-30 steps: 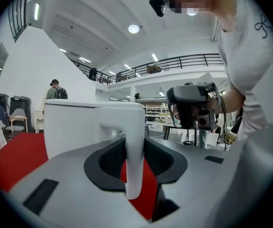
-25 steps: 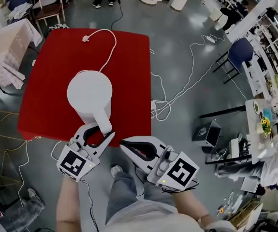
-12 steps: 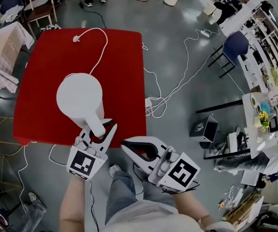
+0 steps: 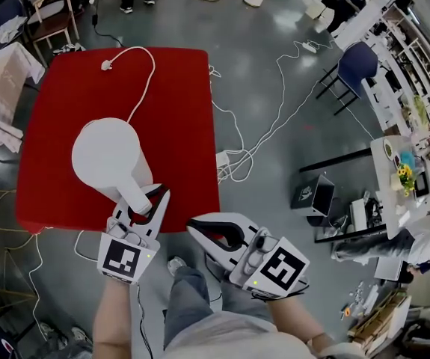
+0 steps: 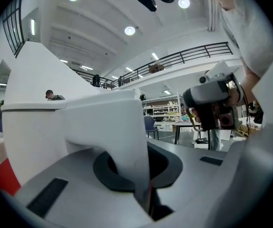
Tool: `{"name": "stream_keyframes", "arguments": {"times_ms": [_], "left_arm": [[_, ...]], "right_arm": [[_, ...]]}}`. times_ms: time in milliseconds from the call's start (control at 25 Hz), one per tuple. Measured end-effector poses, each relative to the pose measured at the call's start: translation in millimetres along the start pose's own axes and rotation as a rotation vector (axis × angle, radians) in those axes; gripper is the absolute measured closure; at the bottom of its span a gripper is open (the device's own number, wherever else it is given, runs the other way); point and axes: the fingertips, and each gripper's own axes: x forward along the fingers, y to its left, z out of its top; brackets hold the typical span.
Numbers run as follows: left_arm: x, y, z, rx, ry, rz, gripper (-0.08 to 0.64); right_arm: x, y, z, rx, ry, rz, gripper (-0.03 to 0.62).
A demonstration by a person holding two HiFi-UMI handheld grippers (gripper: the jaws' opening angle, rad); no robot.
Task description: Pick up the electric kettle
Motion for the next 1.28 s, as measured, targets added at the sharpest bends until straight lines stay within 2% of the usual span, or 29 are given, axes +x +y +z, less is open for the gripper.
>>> {"name": "stream_keyframes", "arguments": {"times_ms": [120,360,560,720,840,1040,1280], "left_arm": [[-0.7,4.6,10.7,-0.028,-0.02,0.011,0.535],[-5.4,-10.6,44.2,0.072,-0.03,-0.016,0.535],[-17.8,-34.1,67.5,0.041,-0.05,-0.007,0.535],[-30.0,-61.4,80.2,0.066,-0.036,0.017,0.535],[-40.8,-83.2,90.0,0.084,-0.028,0.055,0.534],[-56.9,-133.9,112.1,0.065,-0.017,0.111,0.534],[-77.5,-197.9,127.2,0.065,-0.013,0.237,0.534]], "right_arm": [[-4.3,-2.8,-1.1,-0.002,0.0,-0.003,0.584],[-11.4,-3.8,9.4,-0.022,-0.031,0.013,0.584],[-24.4,4.5,20.3,-0.041,-0.062,0.045,0.584],[-41.9,12.9,30.6,-0.074,-0.101,0.08,0.584],[-55.1,21.7,34.0,-0.093,-0.11,0.122,0.584],[-93.8,40.6,39.8,-0.109,-0.109,0.174,0.584],[-143.6,65.9,38.3,-0.141,-0.113,0.279,0.584]]}}
